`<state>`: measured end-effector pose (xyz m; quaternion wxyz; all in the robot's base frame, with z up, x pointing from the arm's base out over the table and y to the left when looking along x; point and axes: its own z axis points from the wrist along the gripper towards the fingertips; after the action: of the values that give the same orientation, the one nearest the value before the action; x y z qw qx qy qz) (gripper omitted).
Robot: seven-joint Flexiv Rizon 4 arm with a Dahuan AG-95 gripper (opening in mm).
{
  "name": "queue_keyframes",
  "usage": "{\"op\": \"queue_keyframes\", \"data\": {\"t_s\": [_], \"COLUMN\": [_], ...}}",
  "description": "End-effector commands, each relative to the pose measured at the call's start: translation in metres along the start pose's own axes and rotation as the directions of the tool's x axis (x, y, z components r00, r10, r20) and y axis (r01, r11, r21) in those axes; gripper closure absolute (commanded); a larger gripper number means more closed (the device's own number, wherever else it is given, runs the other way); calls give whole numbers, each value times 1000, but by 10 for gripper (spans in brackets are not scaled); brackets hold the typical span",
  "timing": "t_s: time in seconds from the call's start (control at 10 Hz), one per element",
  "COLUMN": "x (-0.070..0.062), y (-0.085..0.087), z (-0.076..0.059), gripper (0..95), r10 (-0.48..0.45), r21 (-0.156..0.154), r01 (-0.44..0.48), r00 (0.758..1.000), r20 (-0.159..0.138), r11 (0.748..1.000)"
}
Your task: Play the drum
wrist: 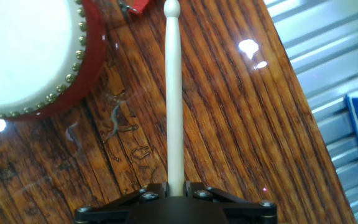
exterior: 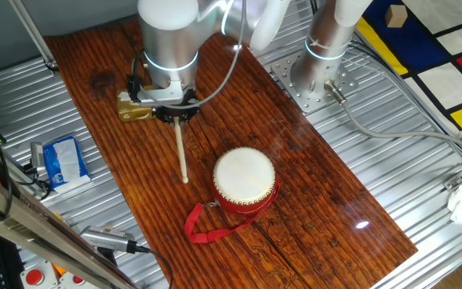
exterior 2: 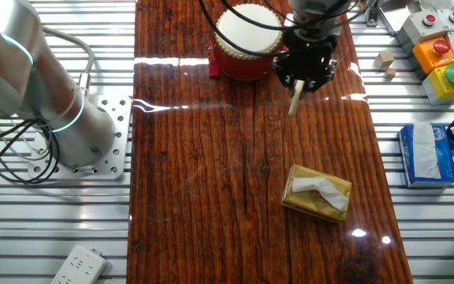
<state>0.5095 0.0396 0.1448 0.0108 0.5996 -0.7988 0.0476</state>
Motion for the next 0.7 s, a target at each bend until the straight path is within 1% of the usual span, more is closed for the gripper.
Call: {"op": "queue_keyframes", "data": {"t_s": [0.1,0.3,0.5,0.7], "x": [0,0,0,0], "y": [0,0,0,0], "z": [0,0,0,0], "gripper": [950,950,950,950], "r10": [3,-7,-11,-8], "r21": [3,2,-3,-11], "r01": [-3,7,11,8], "r00": [1000,1000,1000,1000], "r20": [-2,0,14,14], "r11": [1000,1000,1000,1000]}}
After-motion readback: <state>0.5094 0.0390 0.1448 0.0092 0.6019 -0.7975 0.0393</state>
